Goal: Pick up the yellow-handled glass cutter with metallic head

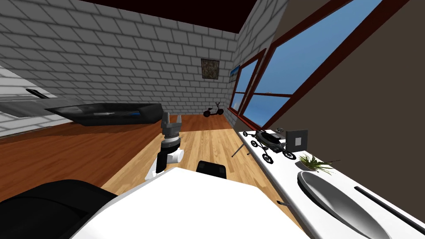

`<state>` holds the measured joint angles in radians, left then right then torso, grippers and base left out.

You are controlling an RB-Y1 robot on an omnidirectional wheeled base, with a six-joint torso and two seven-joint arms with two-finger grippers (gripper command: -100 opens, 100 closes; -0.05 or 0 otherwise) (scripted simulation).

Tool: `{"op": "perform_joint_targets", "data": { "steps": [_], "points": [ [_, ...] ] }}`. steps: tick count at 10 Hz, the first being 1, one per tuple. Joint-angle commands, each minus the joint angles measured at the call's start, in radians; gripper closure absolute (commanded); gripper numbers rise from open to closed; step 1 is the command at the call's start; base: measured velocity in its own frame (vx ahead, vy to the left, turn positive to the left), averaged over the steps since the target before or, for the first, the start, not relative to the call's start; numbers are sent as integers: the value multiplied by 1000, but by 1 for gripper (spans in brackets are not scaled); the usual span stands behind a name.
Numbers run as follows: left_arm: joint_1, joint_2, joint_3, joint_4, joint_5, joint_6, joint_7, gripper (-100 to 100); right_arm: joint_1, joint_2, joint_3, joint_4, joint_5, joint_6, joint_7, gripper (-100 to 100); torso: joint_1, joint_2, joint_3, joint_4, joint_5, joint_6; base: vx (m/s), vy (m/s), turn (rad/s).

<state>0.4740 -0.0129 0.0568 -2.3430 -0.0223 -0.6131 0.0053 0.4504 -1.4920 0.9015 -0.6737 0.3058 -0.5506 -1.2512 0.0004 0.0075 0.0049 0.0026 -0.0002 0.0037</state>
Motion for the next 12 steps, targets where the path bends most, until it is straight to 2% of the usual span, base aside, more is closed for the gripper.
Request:
{"op": "perform_joint_targets", "data": {
  "steps": [1, 2, 4, 5, 6, 8, 9, 10, 12],
  "points": [
    [0, 0, 0, 0, 0, 0, 0, 0, -2, 0, 1, 0, 13, 1, -50, -100, 0, 0, 0, 0, 0, 0, -74, 12, -25],
    [0, 0, 0, 0, 0, 0, 0, 0, -28, 10, 7, 18, 59, 1, -78, -100, -1, -2, -1, 0, 0, 1, -166, 20, 324],
    [0, 0, 0, 0, 0, 0, 0, 0, -28, 10, 7, 18, 75, 1, -135, -100, -1, 2, 1, 1, 0, 0, -117, 21, 85],
    [0, 0, 0, 0, 0, 0, 0, 0, -28, 10, 7, 18, 75, 1, -147, -100, -1, -1, 0, 0, 0, 1, -14, 23, -46],
    [0, 0, 0, 0, 0, 0, 0, 0, -53, 20, 12, 36, 124, 0, -185, -100, -1, -5, -2, -1, 0, 1, -112, 59, 322],
    [0, 0, 0, 0, 0, 0, 0, 0, -53, 20, 12, 36, 138, 0, -241, -100, 0, 1, 0, 0, 0, 0, -117, 39, 100],
    [0, 0, 0, 0, 0, 0, 0, 0, -53, 20, 12, 36, 134, 0, -219, -100, -1, -2, -1, 0, -1, 1, -21, 8, -12],
    [0, 0, 0, 0, 0, 0, 0, 0, -53, 20, 12, 36, 135, 0, -226, 100, -3, -5, -3, -1, -1, 0, -7, 2, 0],
    [0, 0, 0, 0, 0, 0, 0, 0, -51, 19, 13, 37, 135, 0, -225, 100, -4, -8, -4, -1, -2, -1, -3, -1, -7]
  ]
}}
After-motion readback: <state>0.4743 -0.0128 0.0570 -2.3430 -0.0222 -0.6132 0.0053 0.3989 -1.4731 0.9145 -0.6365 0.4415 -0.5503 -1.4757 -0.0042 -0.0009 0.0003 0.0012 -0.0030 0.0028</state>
